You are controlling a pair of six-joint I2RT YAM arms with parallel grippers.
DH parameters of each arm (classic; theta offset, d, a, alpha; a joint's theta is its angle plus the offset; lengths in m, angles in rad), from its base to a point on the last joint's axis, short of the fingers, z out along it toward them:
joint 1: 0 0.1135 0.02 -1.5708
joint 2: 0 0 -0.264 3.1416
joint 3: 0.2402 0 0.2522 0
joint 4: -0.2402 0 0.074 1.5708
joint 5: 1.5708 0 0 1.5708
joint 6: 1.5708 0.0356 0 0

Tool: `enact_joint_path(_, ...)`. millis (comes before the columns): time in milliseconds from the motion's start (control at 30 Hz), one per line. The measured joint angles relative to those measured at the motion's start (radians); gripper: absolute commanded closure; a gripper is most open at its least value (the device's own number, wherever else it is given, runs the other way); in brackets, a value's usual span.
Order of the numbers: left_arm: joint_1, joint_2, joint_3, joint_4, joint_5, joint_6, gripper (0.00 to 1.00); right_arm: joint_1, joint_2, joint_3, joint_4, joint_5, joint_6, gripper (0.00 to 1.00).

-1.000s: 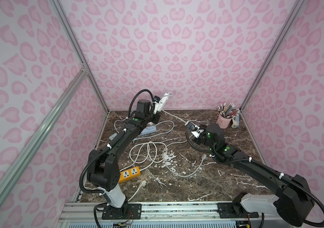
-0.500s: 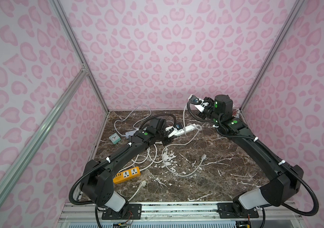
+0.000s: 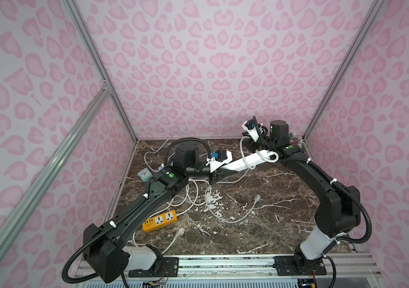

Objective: Wrap the cord around the power strip
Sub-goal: Wrap the power cord around the power strip.

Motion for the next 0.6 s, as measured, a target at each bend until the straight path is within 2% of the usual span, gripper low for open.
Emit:
enact_joint_path(300, 0.024, 0.023, 0.101, 0.103, 0.059, -0.193, 0.97, 0.001, 0.019, -0.195, 0.344, -0.034, 0.233, 0.27)
enact_joint_path(433, 0.027, 0.042, 0.159, 0.085, 0.056, -0.223, 0.97, 0.026, 0.05, -0.24, 0.479, -0.035, 0.298, 0.26)
enact_joint_path(533, 0.027, 0.056, 0.189, 0.056, 0.053, -0.239, 0.97, 0.05, 0.095, -0.245, 0.566, -0.012, 0.333, 0.35)
enact_joint_path(567, 0.027, 0.059, 0.195, 0.045, 0.046, -0.246, 0.97, 0.058, 0.114, -0.243, 0.597, 0.008, 0.341, 0.42)
enact_joint_path(600, 0.028, 0.061, 0.201, 0.034, 0.043, -0.256, 0.97, 0.063, 0.136, -0.235, 0.621, 0.023, 0.349, 0.53)
